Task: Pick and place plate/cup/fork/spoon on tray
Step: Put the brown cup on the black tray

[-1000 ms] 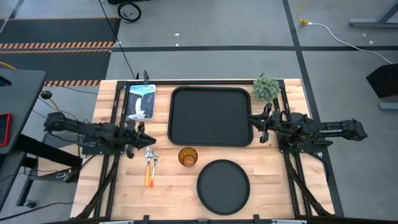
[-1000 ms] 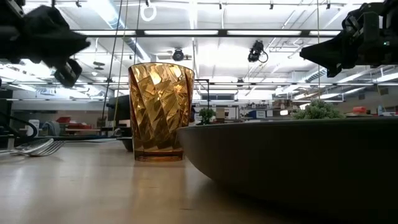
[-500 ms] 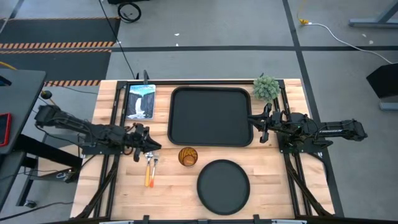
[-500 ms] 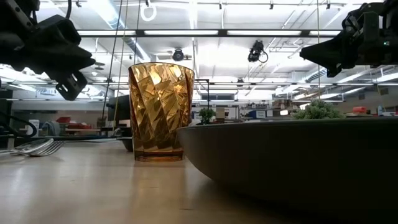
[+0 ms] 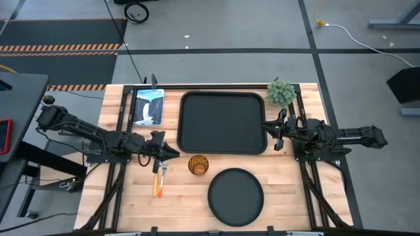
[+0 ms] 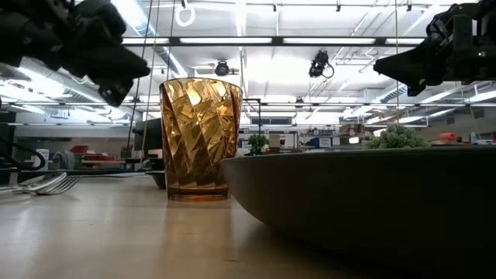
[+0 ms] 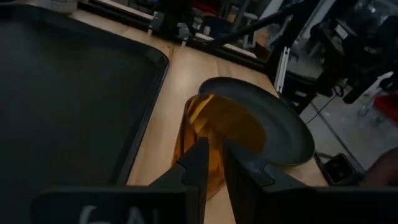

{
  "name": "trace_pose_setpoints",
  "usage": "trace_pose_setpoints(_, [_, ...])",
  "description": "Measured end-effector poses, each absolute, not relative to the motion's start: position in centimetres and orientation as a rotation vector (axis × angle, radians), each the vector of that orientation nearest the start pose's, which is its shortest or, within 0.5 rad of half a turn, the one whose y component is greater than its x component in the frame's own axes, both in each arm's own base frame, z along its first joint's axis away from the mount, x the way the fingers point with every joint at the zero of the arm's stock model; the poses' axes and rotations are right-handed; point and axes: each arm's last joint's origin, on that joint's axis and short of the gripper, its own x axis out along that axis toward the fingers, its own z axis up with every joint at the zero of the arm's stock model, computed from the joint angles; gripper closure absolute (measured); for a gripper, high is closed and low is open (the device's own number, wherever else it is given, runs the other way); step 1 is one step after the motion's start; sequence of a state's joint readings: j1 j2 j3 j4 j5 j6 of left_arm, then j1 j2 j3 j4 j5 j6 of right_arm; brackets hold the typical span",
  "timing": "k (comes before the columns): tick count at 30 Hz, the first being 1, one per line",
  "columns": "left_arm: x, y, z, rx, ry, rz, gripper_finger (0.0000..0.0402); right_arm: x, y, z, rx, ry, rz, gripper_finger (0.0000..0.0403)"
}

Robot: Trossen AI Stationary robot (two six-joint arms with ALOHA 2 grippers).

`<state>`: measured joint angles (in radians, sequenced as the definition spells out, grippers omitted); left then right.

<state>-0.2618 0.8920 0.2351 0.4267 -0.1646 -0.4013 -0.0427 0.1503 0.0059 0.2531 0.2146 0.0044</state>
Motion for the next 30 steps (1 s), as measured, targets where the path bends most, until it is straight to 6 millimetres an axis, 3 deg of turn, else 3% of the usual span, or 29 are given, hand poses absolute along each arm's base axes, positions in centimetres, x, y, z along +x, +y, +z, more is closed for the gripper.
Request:
trace_pose_setpoints(9, [21.0, -3.6, 21.1, -0.369, 0.406, 0.076, 0.0257, 10.5, -1.1, 17.8, 0.014, -0.109, -0.257, 0.0334])
trace_pose_setpoints(14, [22.7, -3.7, 22.1, -0.384, 0.499, 0.047, 0.022, 10.5, -1.1, 17.8, 0.014, -0.11, -0.257, 0.0334])
trace_pose_setpoints(30, [27.3, -4.5, 23.8, -0.409, 0.722, 0.081, 0.0193, 10.5, -1.1, 17.8, 0.014, -0.109, -0.257, 0.0334])
